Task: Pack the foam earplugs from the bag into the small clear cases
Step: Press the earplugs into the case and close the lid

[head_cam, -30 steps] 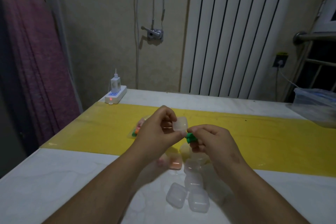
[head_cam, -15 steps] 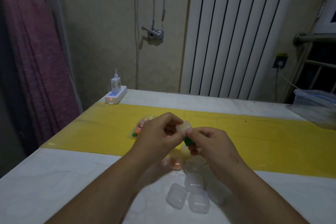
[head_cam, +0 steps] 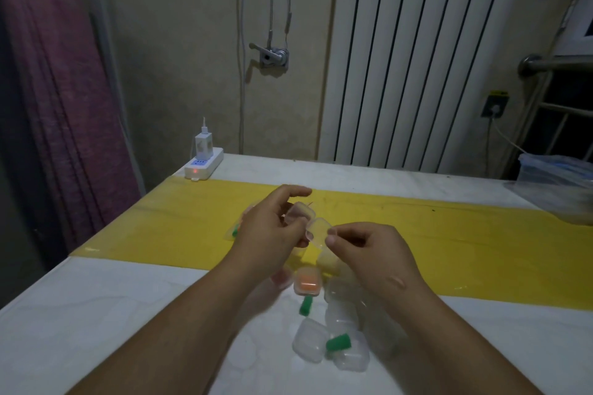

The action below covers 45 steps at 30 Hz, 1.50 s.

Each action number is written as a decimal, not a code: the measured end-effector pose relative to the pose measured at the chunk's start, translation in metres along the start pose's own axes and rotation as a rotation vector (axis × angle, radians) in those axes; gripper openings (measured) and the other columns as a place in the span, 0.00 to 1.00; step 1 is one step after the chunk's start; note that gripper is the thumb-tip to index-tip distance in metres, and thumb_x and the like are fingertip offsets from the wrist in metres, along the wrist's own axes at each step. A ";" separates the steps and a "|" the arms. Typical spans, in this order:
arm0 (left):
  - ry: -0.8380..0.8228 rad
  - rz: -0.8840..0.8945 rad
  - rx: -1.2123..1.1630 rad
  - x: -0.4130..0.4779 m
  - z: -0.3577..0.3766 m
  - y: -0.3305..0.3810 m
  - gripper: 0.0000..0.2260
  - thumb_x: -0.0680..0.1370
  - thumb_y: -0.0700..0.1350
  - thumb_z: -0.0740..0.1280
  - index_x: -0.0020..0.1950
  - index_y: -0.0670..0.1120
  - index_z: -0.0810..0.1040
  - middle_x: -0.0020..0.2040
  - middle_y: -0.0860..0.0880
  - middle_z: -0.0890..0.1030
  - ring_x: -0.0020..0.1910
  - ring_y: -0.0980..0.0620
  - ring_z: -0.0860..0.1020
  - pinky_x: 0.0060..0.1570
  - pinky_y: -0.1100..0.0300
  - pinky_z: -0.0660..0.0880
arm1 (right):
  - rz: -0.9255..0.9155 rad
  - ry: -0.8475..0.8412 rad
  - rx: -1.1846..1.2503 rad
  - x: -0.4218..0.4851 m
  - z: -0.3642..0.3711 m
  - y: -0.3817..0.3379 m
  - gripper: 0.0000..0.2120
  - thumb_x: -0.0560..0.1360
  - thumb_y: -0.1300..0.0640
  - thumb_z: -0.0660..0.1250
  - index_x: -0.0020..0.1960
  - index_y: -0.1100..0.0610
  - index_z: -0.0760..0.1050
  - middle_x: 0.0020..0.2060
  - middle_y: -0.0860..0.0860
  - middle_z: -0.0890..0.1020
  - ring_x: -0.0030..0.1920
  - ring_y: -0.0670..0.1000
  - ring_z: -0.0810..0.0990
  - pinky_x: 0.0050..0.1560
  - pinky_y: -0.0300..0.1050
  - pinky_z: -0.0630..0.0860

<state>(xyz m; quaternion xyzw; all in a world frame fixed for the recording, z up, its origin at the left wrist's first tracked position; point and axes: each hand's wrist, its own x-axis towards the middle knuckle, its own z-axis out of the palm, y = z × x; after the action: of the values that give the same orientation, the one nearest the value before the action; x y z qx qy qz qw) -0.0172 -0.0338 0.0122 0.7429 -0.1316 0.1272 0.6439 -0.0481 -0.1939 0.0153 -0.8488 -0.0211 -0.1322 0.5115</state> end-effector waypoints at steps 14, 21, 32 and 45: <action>0.074 -0.074 0.120 0.004 -0.016 -0.003 0.09 0.73 0.32 0.68 0.45 0.46 0.83 0.42 0.46 0.81 0.32 0.53 0.81 0.39 0.52 0.83 | -0.190 -0.550 -0.374 -0.027 -0.019 -0.035 0.04 0.67 0.54 0.76 0.37 0.53 0.82 0.29 0.40 0.79 0.29 0.38 0.72 0.31 0.29 0.66; 0.101 -0.075 0.132 0.004 -0.015 -0.002 0.08 0.74 0.33 0.67 0.44 0.46 0.82 0.42 0.48 0.81 0.29 0.55 0.81 0.38 0.52 0.83 | -0.209 -0.746 -0.630 -0.040 -0.020 -0.049 0.11 0.63 0.49 0.80 0.37 0.51 0.79 0.27 0.39 0.76 0.28 0.39 0.72 0.29 0.31 0.67; 0.084 -0.085 0.159 0.003 -0.014 -0.001 0.09 0.74 0.34 0.68 0.45 0.47 0.82 0.44 0.48 0.81 0.36 0.49 0.82 0.38 0.54 0.83 | -0.259 -0.655 -1.023 -0.050 -0.012 -0.057 0.19 0.60 0.43 0.79 0.44 0.49 0.77 0.41 0.45 0.80 0.36 0.45 0.72 0.33 0.41 0.68; 0.088 -0.077 0.185 0.003 -0.013 -0.003 0.09 0.73 0.35 0.68 0.43 0.49 0.82 0.41 0.49 0.82 0.34 0.48 0.81 0.38 0.51 0.83 | -0.276 -0.738 -0.797 -0.044 -0.009 -0.044 0.10 0.64 0.55 0.75 0.39 0.49 0.74 0.35 0.43 0.78 0.35 0.43 0.74 0.34 0.42 0.72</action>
<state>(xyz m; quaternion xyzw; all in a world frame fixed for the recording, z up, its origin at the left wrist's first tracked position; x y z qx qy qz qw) -0.0138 -0.0208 0.0119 0.7974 -0.0622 0.1463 0.5821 -0.0997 -0.1764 0.0468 -0.9558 -0.2581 0.1103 0.0875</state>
